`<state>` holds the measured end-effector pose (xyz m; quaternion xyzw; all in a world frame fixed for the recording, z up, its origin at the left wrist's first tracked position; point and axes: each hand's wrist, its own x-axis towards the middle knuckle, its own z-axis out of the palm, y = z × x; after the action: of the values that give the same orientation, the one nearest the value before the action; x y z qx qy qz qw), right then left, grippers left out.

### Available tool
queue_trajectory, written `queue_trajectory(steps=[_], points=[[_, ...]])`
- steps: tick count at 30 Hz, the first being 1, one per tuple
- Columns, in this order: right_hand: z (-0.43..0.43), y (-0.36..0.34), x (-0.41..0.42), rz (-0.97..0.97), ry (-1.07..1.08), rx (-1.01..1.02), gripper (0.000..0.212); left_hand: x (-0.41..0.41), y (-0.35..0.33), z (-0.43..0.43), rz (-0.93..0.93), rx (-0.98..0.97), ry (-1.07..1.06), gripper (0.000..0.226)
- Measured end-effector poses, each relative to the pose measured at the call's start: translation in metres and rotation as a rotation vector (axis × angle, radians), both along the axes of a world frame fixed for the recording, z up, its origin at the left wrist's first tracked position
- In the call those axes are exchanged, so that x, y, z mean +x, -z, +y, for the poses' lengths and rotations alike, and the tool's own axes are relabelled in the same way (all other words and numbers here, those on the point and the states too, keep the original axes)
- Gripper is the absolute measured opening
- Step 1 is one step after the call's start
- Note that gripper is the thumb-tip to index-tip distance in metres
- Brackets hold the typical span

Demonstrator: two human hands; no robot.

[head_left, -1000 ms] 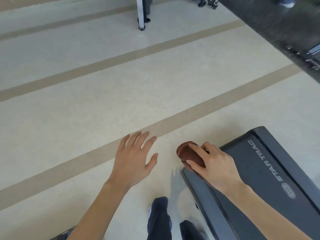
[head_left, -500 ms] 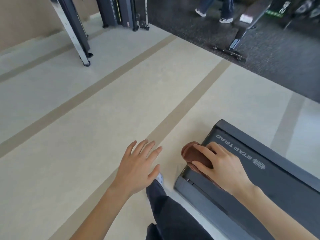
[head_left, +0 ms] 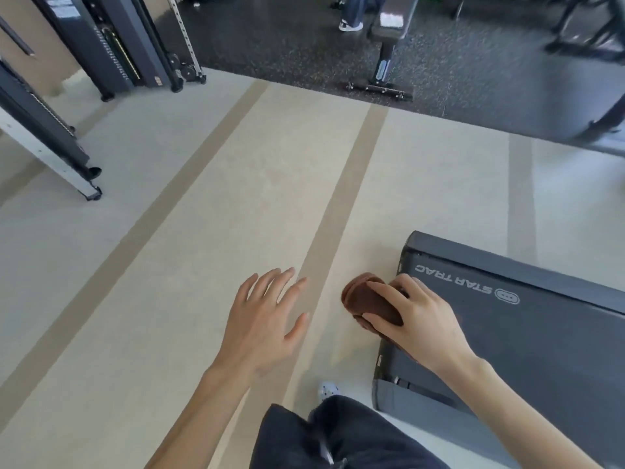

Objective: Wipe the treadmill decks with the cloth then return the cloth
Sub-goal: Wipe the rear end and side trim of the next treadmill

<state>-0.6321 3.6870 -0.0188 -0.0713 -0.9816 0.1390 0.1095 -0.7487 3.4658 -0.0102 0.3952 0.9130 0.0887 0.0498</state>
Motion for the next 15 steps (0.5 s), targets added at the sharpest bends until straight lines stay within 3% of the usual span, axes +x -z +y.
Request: queue_trajectory(steps=[5,15], points=[[-0.027,0.010,-0.044,-0.022,0.135,-0.007,0.038,-0.065,0.014,0.006,-0.069,0.026,0.098,0.051],[-0.107,0.001,-0.131,-0.056,0.616,-0.071,0.036,-0.211,0.002,-0.003,-0.067,0.008,0.509,0.052]])
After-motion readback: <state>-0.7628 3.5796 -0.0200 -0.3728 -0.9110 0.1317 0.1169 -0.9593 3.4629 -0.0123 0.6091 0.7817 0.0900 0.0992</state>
